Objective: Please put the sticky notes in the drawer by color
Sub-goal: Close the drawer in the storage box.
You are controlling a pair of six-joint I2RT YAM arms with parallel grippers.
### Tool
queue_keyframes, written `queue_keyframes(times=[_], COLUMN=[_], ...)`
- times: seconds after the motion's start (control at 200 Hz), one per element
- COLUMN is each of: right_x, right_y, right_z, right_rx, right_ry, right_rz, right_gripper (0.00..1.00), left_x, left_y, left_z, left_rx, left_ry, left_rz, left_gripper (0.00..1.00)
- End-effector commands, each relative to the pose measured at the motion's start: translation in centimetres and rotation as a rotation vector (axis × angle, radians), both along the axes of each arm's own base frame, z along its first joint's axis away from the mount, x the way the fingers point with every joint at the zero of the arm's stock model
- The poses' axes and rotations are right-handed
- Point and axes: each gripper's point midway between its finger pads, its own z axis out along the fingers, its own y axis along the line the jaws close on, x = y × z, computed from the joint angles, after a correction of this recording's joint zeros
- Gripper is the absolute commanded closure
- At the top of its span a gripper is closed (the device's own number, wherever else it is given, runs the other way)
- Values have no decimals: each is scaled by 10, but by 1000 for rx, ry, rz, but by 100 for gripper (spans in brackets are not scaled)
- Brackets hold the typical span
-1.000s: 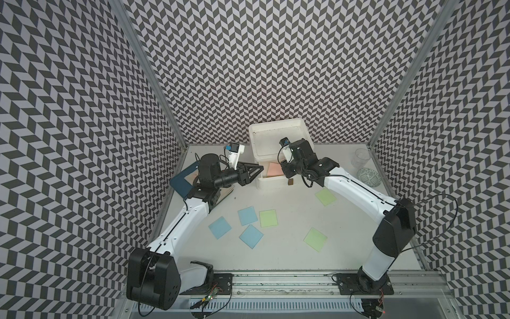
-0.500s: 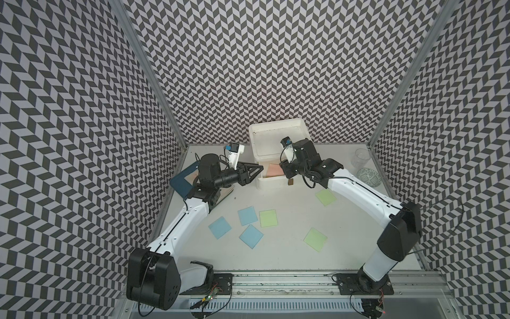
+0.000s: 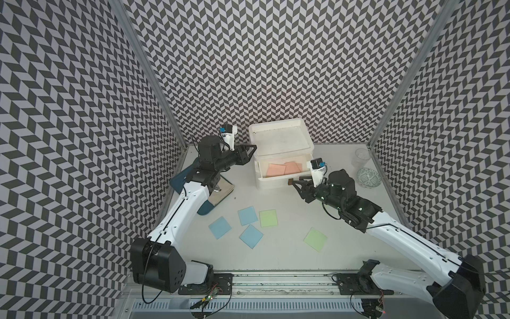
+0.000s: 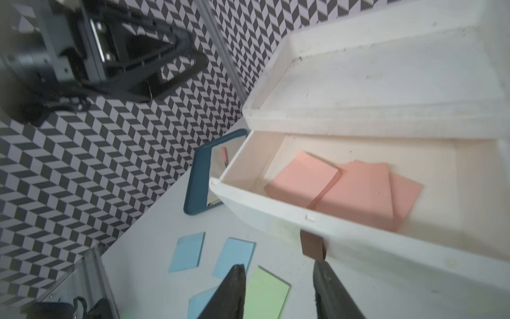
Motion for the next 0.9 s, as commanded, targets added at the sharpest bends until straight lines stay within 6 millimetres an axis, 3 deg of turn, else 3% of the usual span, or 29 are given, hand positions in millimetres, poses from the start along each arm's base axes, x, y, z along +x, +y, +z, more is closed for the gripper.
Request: queue_keyframes(times=[0.0,0.105,0.315,0.521,0.896], right_x=[-14,-19,-19,-10,13], right_y=[6,3,9,10,15], right_z=[-5,-21,-21,-27,-12], right_rx=[106,122,116,121,209], right_ry=[37,64,87,106,67], right_rz=[37,32,55,21,-50], right_gripper=[54,54,53,53,54], left_x=[15,28,47,52,50], left_y=[8,7,-2,-3,-11], left_z=[-13,-24,-39,-60,-81], left_rx=[33,57,55,80,75], left_ry=[69,106,142,166,215], left_rz=[66,78,52,59,6], left_gripper=[51,50,53,56,58])
